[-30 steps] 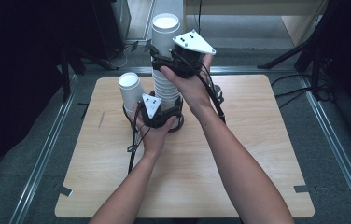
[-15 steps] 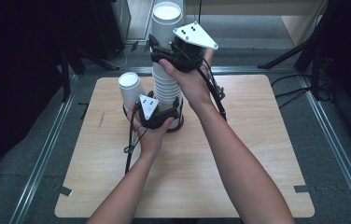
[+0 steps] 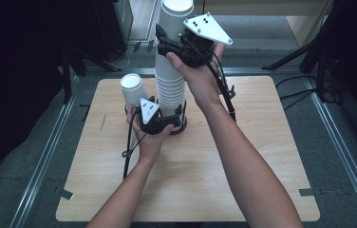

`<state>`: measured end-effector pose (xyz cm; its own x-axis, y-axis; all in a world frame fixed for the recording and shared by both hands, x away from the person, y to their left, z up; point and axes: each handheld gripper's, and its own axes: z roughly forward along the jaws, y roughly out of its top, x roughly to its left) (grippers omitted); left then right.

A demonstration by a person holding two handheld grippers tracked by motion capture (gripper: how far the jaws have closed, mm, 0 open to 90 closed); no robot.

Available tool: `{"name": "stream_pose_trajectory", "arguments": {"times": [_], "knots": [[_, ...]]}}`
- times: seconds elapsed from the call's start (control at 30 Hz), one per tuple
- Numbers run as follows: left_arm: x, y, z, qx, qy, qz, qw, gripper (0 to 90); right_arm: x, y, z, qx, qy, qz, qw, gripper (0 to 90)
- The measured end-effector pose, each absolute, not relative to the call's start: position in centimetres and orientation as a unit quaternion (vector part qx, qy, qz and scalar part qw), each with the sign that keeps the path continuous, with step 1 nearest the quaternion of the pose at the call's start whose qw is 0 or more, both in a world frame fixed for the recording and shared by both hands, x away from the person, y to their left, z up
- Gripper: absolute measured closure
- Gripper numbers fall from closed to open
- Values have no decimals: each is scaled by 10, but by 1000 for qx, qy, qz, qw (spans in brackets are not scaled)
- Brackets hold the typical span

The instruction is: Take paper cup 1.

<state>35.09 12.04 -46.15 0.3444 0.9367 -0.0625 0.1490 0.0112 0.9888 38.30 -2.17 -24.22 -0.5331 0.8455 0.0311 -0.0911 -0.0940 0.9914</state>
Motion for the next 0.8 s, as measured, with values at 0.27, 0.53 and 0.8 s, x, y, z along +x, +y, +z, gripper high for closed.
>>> {"name": "stream_pose_trajectory", "arguments": {"times": [0.27,0.53,0.8], "knots": [[347,124,-464,607,448,357,551,0,379,-33,-231,332,560,669,359,158],[339,128,-468,608,443,355,555,0,376,-52,-224,341,551,671,360,157],[328,131,-471,610,435,356,558,0,375,-69,-228,350,543,668,368,157]]}}
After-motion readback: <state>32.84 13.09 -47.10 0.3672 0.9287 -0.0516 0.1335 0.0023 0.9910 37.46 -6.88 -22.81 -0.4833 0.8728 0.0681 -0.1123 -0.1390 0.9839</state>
